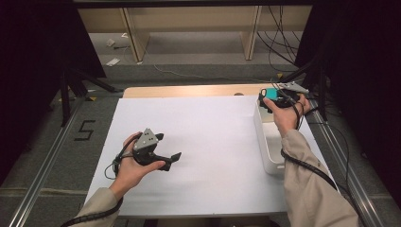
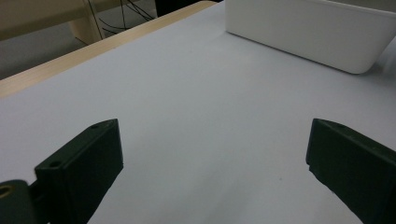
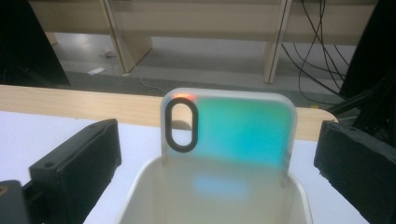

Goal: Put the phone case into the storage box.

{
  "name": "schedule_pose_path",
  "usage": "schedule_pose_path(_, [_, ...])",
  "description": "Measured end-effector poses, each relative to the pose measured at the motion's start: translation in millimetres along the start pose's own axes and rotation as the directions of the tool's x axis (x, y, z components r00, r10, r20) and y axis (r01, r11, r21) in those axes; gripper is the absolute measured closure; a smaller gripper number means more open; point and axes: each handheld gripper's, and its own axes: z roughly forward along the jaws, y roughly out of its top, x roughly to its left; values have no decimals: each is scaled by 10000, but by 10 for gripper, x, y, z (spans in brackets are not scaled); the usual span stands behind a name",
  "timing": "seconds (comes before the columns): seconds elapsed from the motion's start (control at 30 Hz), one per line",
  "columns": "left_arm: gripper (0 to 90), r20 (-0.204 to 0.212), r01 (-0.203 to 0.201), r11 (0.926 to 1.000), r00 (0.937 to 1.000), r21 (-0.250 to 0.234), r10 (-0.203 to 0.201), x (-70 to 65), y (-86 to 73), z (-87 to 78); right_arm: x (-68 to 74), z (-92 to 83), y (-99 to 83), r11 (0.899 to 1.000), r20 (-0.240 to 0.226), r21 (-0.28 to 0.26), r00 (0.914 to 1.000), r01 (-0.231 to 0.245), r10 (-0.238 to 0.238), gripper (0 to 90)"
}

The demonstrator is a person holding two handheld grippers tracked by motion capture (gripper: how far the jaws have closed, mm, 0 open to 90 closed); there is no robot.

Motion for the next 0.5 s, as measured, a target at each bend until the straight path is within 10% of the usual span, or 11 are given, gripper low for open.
schedule_pose_path(0.5, [30,-49,22,10000,10000,7,-22,0,1,0,49,-253,-12,9999,-390,-50,9991,162,-164,44])
